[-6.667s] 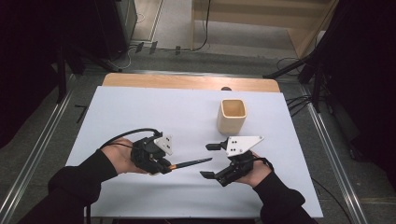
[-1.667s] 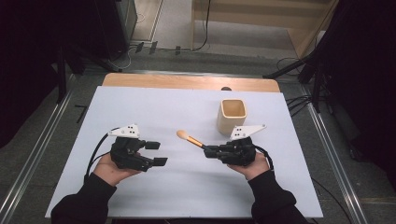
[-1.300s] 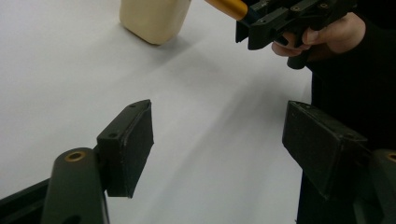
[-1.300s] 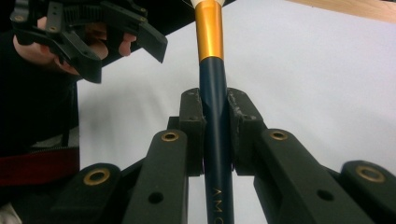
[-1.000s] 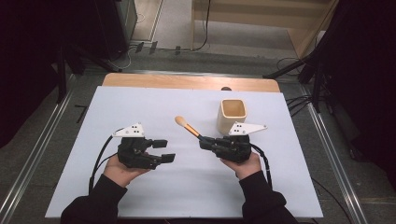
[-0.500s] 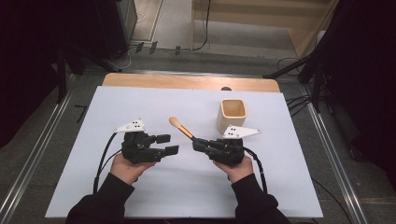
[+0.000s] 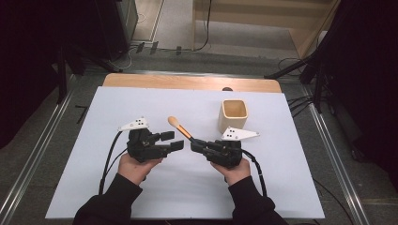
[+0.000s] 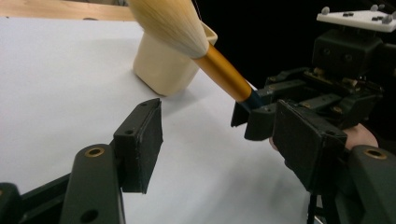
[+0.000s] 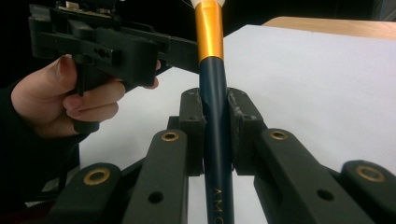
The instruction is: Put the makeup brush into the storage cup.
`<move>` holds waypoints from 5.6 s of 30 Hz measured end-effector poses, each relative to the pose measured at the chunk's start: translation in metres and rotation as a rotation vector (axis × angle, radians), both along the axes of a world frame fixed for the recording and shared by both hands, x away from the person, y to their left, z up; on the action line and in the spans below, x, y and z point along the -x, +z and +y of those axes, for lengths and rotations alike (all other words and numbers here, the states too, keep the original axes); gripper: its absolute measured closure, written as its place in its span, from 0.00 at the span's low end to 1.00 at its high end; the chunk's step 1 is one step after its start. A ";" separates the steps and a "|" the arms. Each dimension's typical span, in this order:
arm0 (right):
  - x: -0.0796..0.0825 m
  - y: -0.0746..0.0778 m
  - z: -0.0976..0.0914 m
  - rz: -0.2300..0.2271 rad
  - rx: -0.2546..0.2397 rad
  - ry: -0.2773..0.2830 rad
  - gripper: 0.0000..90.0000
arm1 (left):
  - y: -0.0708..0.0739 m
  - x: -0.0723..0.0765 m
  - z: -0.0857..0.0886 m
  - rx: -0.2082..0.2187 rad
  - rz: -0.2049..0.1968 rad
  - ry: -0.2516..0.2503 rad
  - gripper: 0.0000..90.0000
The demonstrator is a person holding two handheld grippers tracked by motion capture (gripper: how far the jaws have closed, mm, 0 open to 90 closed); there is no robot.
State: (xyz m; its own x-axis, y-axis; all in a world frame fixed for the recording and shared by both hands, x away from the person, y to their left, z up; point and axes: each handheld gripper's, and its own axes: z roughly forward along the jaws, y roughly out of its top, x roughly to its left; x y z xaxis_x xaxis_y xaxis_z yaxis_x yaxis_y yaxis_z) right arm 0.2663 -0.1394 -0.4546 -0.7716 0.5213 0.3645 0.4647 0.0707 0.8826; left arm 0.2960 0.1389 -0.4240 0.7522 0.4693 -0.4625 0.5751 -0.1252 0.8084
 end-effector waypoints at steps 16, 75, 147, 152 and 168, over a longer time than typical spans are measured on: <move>0.004 -0.002 0.007 -0.010 -0.026 -0.019 0.88 | -0.001 -0.001 -0.009 0.060 0.015 0.045 0.47; 0.007 -0.006 0.022 -0.037 0.068 0.130 0.34 | 0.006 -0.013 0.037 0.189 0.138 -0.030 0.89; 0.012 -0.014 0.049 -0.070 0.101 0.318 0.87 | 0.008 0.007 0.006 -0.122 -0.152 -0.464 0.87; 0.012 -0.013 0.048 -0.074 0.116 0.315 0.87 | 0.009 0.006 0.009 -0.106 -0.154 -0.442 0.64; 0.010 -0.008 0.039 -0.061 0.127 0.270 0.87 | 0.008 0.006 0.024 -0.128 -0.189 -0.383 0.34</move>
